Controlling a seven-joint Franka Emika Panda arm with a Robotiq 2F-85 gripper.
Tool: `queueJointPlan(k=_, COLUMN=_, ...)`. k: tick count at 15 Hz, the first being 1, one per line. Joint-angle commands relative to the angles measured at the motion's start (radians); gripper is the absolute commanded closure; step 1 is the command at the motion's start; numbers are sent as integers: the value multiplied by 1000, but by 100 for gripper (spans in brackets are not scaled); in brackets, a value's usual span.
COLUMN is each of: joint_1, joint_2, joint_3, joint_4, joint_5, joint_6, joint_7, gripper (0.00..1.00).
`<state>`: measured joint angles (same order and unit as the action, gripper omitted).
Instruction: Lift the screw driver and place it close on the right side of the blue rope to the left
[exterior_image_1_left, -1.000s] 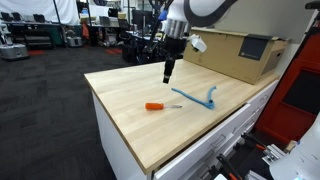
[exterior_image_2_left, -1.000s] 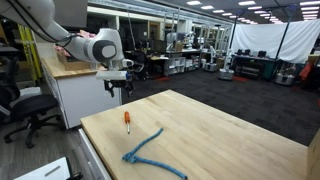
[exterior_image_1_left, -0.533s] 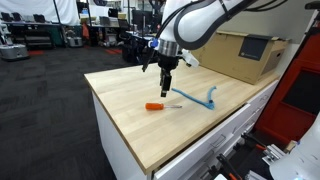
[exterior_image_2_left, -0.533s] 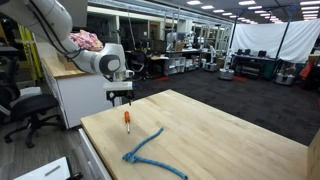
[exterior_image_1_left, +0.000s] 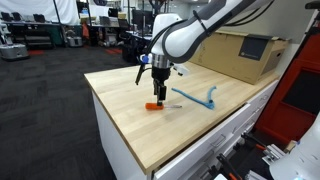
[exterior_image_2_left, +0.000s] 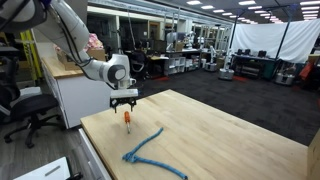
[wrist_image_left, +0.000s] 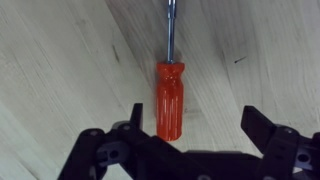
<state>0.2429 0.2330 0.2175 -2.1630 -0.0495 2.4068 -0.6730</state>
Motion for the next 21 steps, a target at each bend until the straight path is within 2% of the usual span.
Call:
queueJointPlan(k=1, joint_1=-19, joint_2=99, joint_3=27, joint_4=80, joint_5=-28, joint_6=3, joint_7=-27, gripper=0)
queueJointPlan(k=7, joint_1=-20, joint_2=188, joint_3=28, joint_4=144, joint_5=-67, joint_6=-4, joint_7=-14, gripper=0)
queueJointPlan(k=8, joint_1=-19, joint_2=197, joint_3=27, joint_4=151, joint_5=-78, joint_6=-1, joint_7=-13, gripper=25)
queueJointPlan(k=9, joint_1=-17, joint_2=205, joint_3=27, joint_4=158, joint_5=-87, joint_6=-2, joint_7=-11, gripper=26)
queueJointPlan(k=16, joint_1=-11, joint_2=217, joint_3=24, joint_4=180, joint_5=-137, joint_6=-4, joint_7=8, gripper=77)
queueJointPlan(k=18, joint_1=-10, joint_2=200, joint_3=27, joint_4=170, joint_5=-136, joint_6=-5, joint_7=19, gripper=89)
queueJointPlan(k=21, joint_1=-15, joint_2=143, joint_3=31, joint_4=146, joint_5=-120, joint_6=-32, joint_7=54, gripper=92)
